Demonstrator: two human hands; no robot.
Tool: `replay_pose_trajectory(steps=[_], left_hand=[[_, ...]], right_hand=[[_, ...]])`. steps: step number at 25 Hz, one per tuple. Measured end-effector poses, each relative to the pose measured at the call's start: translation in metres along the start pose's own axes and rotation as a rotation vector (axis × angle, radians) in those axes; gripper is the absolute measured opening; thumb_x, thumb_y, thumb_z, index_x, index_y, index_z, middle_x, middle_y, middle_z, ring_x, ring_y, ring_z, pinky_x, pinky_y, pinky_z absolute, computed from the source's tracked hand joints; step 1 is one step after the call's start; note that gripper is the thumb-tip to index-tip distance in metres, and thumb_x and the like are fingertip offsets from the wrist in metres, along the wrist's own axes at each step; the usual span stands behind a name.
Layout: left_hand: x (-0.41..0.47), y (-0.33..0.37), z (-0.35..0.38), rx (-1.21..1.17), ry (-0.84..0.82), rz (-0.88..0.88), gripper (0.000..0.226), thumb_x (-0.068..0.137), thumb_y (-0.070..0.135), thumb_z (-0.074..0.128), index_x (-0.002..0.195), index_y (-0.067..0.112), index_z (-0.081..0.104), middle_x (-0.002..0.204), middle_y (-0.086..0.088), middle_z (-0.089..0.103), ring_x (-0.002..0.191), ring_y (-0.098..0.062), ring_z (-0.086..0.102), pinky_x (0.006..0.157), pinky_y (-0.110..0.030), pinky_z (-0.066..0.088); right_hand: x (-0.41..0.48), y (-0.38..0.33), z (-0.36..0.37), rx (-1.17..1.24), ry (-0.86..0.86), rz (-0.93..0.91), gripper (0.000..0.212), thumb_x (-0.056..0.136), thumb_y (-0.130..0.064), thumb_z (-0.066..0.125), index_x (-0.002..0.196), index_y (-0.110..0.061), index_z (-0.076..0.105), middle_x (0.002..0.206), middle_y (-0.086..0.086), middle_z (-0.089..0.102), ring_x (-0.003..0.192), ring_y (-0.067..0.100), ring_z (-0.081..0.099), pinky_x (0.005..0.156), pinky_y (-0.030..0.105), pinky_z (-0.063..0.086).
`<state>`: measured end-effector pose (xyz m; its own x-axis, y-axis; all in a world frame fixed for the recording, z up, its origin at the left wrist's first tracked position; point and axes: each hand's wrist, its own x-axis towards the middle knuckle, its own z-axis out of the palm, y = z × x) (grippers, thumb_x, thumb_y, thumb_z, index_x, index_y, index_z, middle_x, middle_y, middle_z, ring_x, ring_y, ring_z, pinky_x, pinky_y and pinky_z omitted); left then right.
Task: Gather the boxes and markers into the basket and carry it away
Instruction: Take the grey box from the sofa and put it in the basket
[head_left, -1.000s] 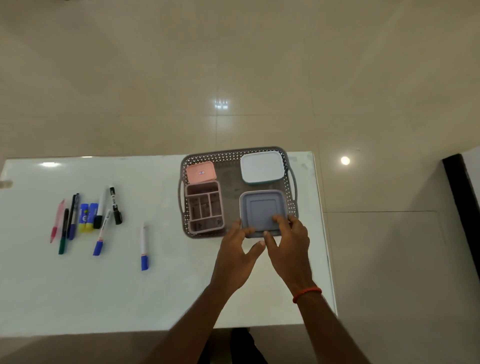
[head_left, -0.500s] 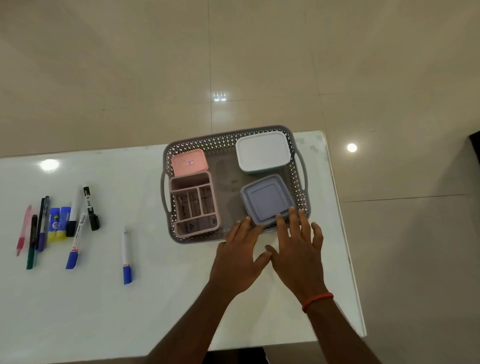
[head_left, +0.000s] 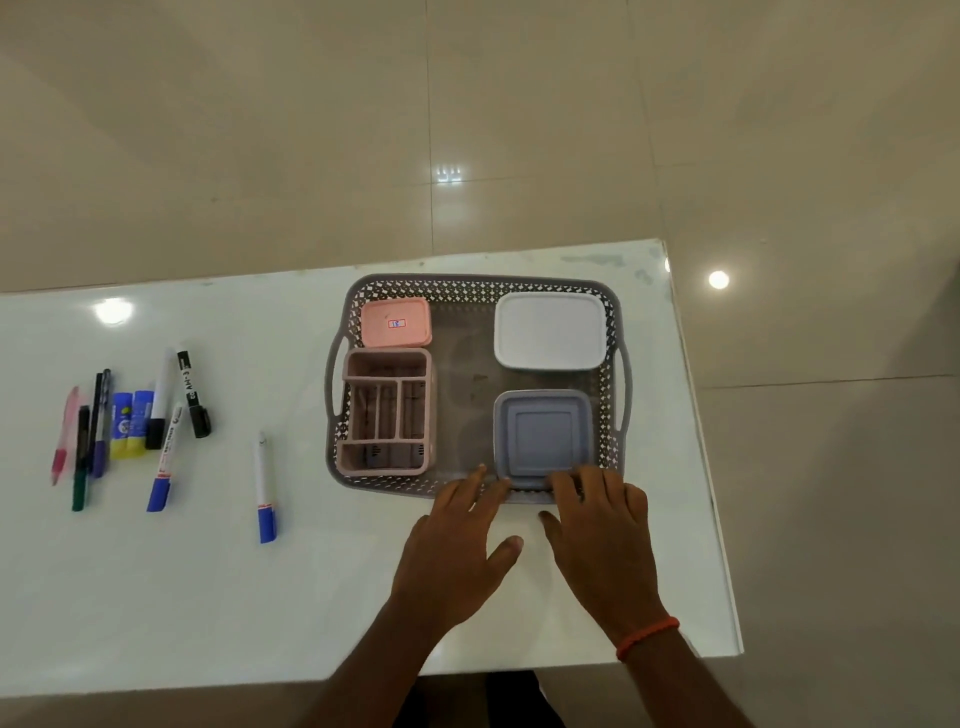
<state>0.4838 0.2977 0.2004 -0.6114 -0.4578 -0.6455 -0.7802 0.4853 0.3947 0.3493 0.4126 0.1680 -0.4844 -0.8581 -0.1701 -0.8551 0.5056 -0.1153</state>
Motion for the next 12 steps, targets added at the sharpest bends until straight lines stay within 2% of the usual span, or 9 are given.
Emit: replay_pose_trajectory(steps=[2,4,5,8,10,12], left_hand=[[-0.012,-0.006,0.004,-0.027,-0.011,-0.012,0.067,0.096,0.060,0.043,0.154,0.040,0.017,0.166,0.012,0.005,0.153,-0.016,0.007,0.120,-0.040,0.024],[-0.023,-0.010,0.010,-0.062,-0.025,-0.015,0.066,0.097,0.060,0.043,0.155,0.040,0.017,0.166,0.013,0.004,0.153,-0.015,0.004,0.120,-0.039,0.023],[-0.030,-0.013,0.014,-0.081,-0.033,-0.014,0.066,0.097,0.059,0.044,0.155,0.039,0.018,0.166,0.014,0.004,0.153,-0.014,0.003,0.120,-0.038,0.022],[-0.048,-0.021,0.028,-0.153,-0.056,-0.006,0.067,0.097,0.058,0.045,0.155,0.039,0.018,0.166,0.014,0.006,0.153,-0.013,0.001,0.119,-0.035,0.019],[-0.062,-0.026,0.035,-0.215,-0.086,0.016,0.067,0.097,0.055,0.046,0.155,0.035,0.020,0.166,0.011,0.009,0.153,-0.013,0.002,0.118,-0.031,0.013],[-0.077,-0.028,0.039,-0.268,-0.109,0.056,0.066,0.098,0.051,0.048,0.156,0.030,0.023,0.165,0.008,0.014,0.153,-0.014,0.006,0.118,-0.028,0.011]], right_hand=[[-0.009,-0.003,0.005,0.003,0.046,-0.028,0.023,0.089,-0.037,0.064,0.102,-0.018,0.065,0.097,0.008,0.065,0.090,0.027,0.061,0.076,0.037,0.047],[-0.019,-0.006,0.008,0.006,0.060,-0.037,0.026,0.092,-0.037,0.048,0.101,-0.019,0.064,0.096,0.007,0.062,0.088,0.026,0.058,0.075,0.036,0.043],[-0.024,-0.009,0.008,0.007,0.046,-0.041,0.027,0.091,-0.037,0.046,0.101,-0.019,0.063,0.095,0.006,0.061,0.088,0.026,0.057,0.075,0.036,0.041],[-0.041,-0.018,0.005,0.016,0.001,-0.024,0.015,0.091,-0.029,0.059,0.101,-0.019,0.063,0.096,0.006,0.060,0.089,0.026,0.056,0.074,0.036,0.039],[-0.055,-0.024,0.004,0.039,-0.039,0.001,0.019,0.083,-0.024,0.073,0.099,-0.018,0.064,0.095,0.007,0.060,0.089,0.028,0.057,0.073,0.038,0.042],[-0.070,-0.027,0.001,0.035,-0.081,0.018,0.025,0.078,-0.022,0.078,0.099,-0.018,0.064,0.096,0.007,0.059,0.089,0.028,0.057,0.072,0.039,0.042]])
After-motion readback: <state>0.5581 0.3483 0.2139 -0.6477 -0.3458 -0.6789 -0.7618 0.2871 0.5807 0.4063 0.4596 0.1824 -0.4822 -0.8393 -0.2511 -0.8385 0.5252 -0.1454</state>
